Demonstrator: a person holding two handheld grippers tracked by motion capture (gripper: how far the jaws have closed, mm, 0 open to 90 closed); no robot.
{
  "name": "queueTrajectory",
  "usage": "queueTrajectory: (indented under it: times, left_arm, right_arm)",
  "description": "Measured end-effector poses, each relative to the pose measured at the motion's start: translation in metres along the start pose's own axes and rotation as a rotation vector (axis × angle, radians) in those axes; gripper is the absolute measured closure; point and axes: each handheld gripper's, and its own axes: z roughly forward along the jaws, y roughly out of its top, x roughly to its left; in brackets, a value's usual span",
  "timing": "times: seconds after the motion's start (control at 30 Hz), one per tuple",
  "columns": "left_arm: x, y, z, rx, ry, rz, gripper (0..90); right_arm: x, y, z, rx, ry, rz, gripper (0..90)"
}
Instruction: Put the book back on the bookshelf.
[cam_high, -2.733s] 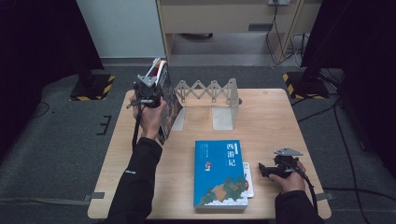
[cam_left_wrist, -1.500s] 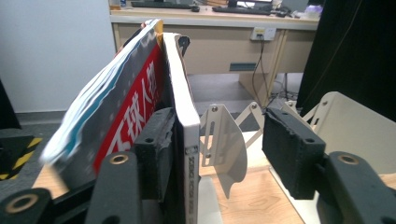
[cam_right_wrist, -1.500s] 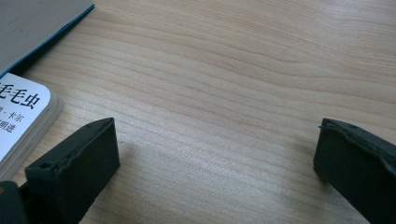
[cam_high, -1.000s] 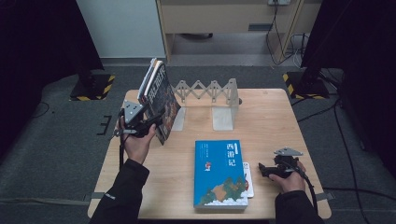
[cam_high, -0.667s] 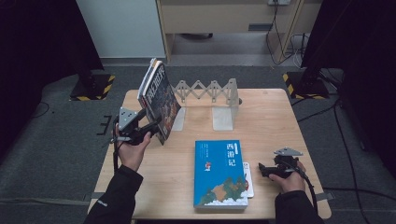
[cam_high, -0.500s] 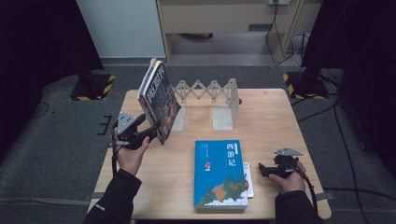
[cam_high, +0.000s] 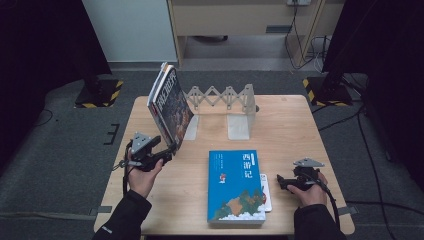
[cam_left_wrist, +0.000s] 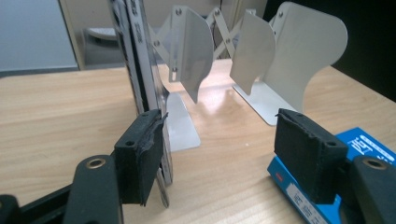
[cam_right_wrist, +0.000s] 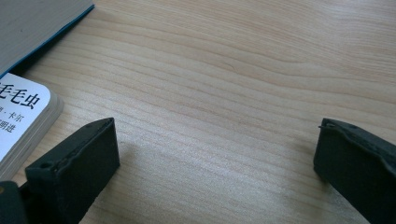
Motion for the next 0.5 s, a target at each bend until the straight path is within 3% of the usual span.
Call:
queueTrajectory:
  times: [0.17,0.33,0.5]
  left_arm:
    - [-0.004,-0.008,0.004,0.034,-0.031,-0.003,31.9]
    - [-0.006,-0.020,0.009,0.070,-0.054,-0.003,31.8]
    - [-0.010,-0.029,0.016,0.113,-0.083,-0.004,30.9]
  right_arm:
    - [0.000,0.000,-0.001,-0.006,-0.016,0.020,4.9]
    - [0.000,0.003,-0.007,0.011,-0.024,0.026,16.4]
    - [0.003,0.010,-0.016,-0.035,-0.015,0.028,20.4]
